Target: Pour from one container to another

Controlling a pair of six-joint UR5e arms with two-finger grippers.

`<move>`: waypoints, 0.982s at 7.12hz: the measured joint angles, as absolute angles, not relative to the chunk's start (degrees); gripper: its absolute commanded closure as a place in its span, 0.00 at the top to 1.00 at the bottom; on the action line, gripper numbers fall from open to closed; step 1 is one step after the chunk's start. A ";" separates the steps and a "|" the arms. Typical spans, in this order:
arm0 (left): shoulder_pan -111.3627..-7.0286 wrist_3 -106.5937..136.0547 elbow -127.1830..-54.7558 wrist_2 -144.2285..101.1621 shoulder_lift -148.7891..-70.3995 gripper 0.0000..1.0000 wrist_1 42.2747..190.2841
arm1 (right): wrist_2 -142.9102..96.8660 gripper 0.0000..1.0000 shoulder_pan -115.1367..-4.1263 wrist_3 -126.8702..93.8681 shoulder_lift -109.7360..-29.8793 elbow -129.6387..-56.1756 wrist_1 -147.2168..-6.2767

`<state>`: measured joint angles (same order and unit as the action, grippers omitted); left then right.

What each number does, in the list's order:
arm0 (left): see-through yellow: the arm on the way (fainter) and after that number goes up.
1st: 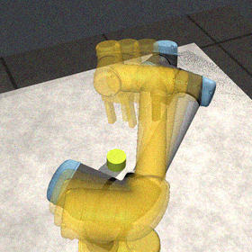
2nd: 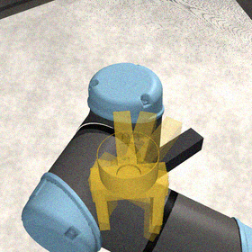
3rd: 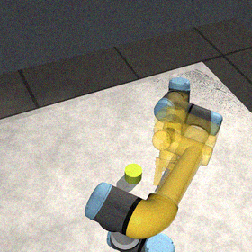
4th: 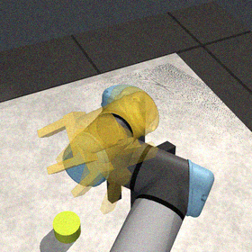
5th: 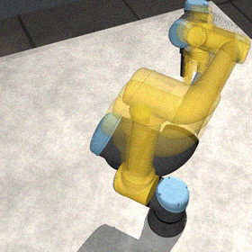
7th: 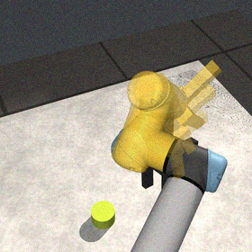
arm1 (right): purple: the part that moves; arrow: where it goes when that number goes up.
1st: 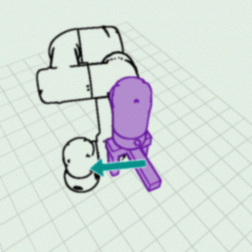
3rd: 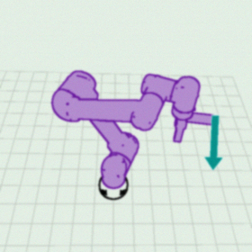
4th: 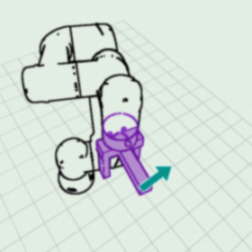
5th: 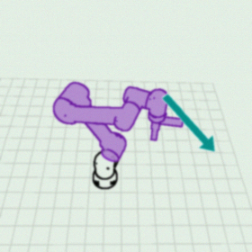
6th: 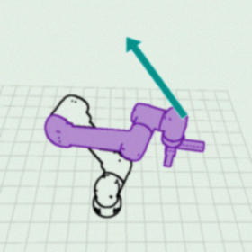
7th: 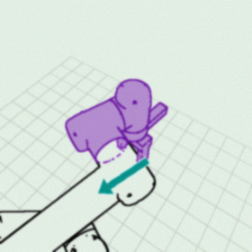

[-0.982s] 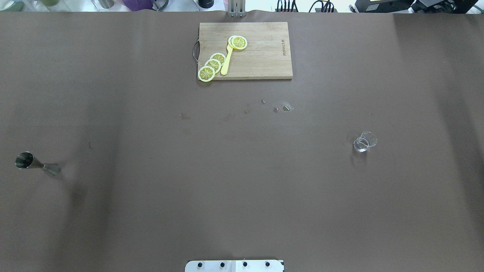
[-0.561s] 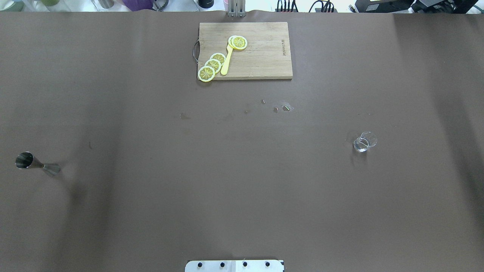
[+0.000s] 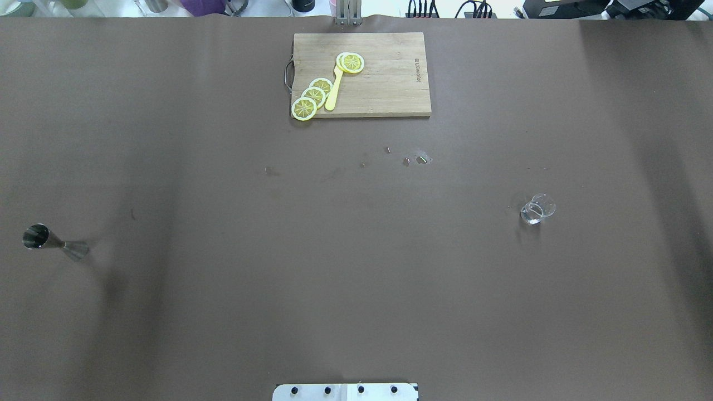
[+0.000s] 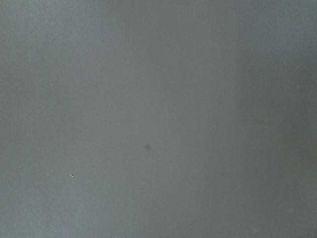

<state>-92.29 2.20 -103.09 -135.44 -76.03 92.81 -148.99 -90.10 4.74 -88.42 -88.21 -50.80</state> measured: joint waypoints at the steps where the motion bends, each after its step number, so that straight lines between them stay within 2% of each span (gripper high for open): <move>1: -92.29 2.20 -103.10 -135.44 -76.03 0.99 92.81 | -150.74 1.00 -89.77 4.74 -89.16 -88.21 -47.15; 4: -92.29 2.20 -103.10 -135.44 -76.02 0.99 92.81 | -153.21 1.00 -86.58 4.75 -91.22 -84.15 -29.37; 7: -92.29 2.20 -103.15 -135.50 -76.03 0.99 92.81 | -153.34 1.00 -83.04 4.79 -90.52 -80.67 -18.96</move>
<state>-92.29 2.20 -103.15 -135.50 -76.03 92.81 -153.34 -83.04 4.79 -90.52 -80.67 -18.96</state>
